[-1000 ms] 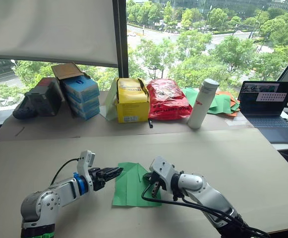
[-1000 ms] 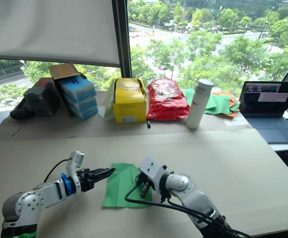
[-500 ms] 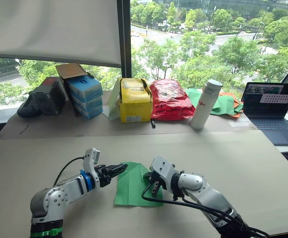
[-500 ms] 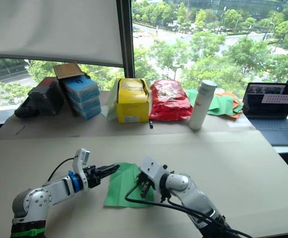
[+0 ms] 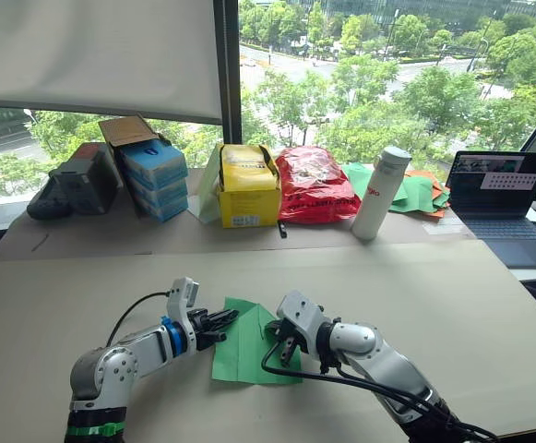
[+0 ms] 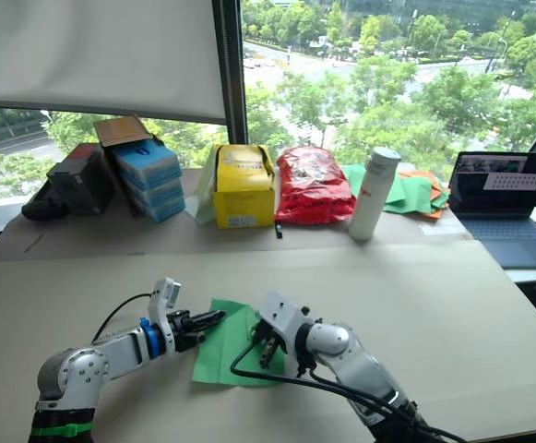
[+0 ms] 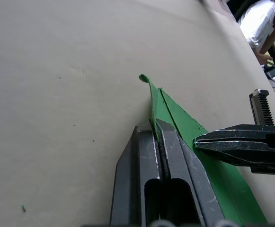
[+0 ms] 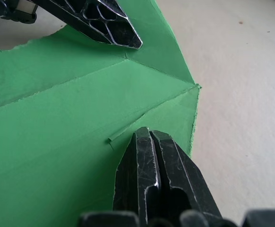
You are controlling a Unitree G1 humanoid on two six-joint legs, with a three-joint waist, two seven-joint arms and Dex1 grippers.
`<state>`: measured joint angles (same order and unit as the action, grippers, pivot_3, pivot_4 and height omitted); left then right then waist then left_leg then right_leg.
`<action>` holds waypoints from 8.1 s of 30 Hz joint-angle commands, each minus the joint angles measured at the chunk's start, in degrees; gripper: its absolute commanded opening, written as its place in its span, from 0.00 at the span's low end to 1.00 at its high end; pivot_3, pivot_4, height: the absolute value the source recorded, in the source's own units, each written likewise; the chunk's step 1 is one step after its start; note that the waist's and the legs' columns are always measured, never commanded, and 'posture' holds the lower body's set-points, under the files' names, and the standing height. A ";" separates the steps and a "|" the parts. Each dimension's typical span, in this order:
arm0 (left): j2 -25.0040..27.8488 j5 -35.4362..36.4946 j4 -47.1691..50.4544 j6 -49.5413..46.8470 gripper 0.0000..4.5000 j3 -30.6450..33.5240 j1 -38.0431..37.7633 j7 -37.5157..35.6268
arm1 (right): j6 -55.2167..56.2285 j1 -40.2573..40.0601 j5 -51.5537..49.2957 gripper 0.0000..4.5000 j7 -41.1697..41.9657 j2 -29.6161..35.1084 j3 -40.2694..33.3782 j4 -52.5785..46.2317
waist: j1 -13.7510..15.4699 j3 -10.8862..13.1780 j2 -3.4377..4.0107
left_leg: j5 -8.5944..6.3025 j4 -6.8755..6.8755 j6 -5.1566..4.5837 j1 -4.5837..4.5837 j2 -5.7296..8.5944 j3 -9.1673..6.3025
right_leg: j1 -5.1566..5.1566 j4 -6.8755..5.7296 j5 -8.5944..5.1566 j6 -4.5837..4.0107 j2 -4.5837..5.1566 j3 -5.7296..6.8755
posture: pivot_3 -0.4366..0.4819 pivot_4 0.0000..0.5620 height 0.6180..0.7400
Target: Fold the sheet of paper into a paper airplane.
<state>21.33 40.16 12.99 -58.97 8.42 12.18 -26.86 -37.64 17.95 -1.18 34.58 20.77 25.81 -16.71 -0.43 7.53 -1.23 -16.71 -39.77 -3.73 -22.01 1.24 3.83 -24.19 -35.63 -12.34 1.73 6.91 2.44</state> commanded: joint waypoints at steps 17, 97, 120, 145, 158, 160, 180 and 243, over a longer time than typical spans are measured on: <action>13.08 -34.55 -3.28 48.73 0.00 -20.64 -4.84 -12.81 | -1.20 2.34 -1.71 0.00 -1.56 -5.16 -3.60 2.93 | -0.28 0.12 0.19 | -0.18 0.09 0.18 -0.23 -0.11 -0.02 | -0.13 0.38 0.09 -0.08 0.10 0.19 | 0.48 0.27 1.00; 14.03 -26.45 -5.59 20.39 0.01 -20.51 -0.15 -19.83 | -1.74 8.01 5.45 0.00 -3.29 -8.27 1.71 12.89 | -0.47 0.15 0.32 | 0.09 0.01 0.03 0.05 -0.07 -0.22 | 0.16 0.23 0.09 -0.04 -0.47 0.68 | 0.48 0.27 1.00; 21.43 -20.74 3.29 18.96 0.01 -10.92 -7.10 -20.03 | -0.51 8.62 5.41 0.00 -2.25 -8.60 2.00 13.97 | -0.93 -0.04 0.64 | -0.03 0.21 0.05 0.27 -0.20 -0.17 | 0.04 0.28 0.05 -0.13 -0.22 0.13 | 0.48 0.27 1.00; 13.67 -28.63 -8.81 34.49 0.01 -23.02 -1.46 -22.91 | -6.37 0.73 -5.58 0.00 5.16 3.97 -12.05 -8.17 | 0.52 0.07 0.60 | -0.04 0.04 -0.05 -0.25 -0.10 -0.19 | 0.02 0.43 0.10 -0.08 -0.26 0.28 | 0.48 0.27 1.00; 13.01 -29.09 -8.37 33.89 0.01 -23.16 -0.78 -23.30 | -5.04 -16.52 -19.08 0.00 22.40 24.41 -11.85 -24.49 | 1.12 0.04 0.58 | -0.35 -0.08 -0.62 -0.23 -0.23 -0.20 | 0.18 0.60 0.11 -0.04 -0.18 0.34 | 0.48 0.27 1.00; 13.20 -29.07 -8.23 33.80 0.01 -23.01 -0.90 -23.36 | -4.78 -16.35 -18.05 0.00 20.62 22.86 -9.04 -24.68 | 1.10 0.04 0.57 | -0.36 -0.10 -0.64 -0.15 -0.22 -0.19 | 0.15 0.60 0.12 -0.02 -0.09 0.35 | 0.48 0.27 1.00; 16.69 -28.95 -7.44 29.24 0.01 -24.41 4.27 -27.46 | -6.84 -27.68 -10.75 0.00 -6.50 6.53 -1.11 -25.70 | 1.15 0.00 0.50 | -0.12 -0.08 -0.20 -0.13 -0.18 -0.19 | 0.06 0.58 0.11 -0.01 -0.18 0.46 | 0.48 0.27 1.00; 15.42 -31.26 -10.07 32.53 0.01 -23.86 5.59 -28.05 | 11.05 -22.49 -11.15 0.00 -13.66 -9.64 -15.11 -4.71 | 0.96 -0.11 0.37 | -0.18 -0.09 -0.54 0.07 -0.18 -0.19 | 0.16 0.49 0.15 0.06 -0.47 0.38 | 0.48 0.27 1.00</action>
<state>35.83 10.74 4.25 -25.34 -14.56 18.40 -55.03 -27.59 -4.93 -10.73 19.73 11.34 11.43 -22.39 0.54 7.42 -0.86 -16.89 -39.86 -4.27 -21.94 1.06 3.64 -24.03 -35.15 -12.19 1.79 6.44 2.80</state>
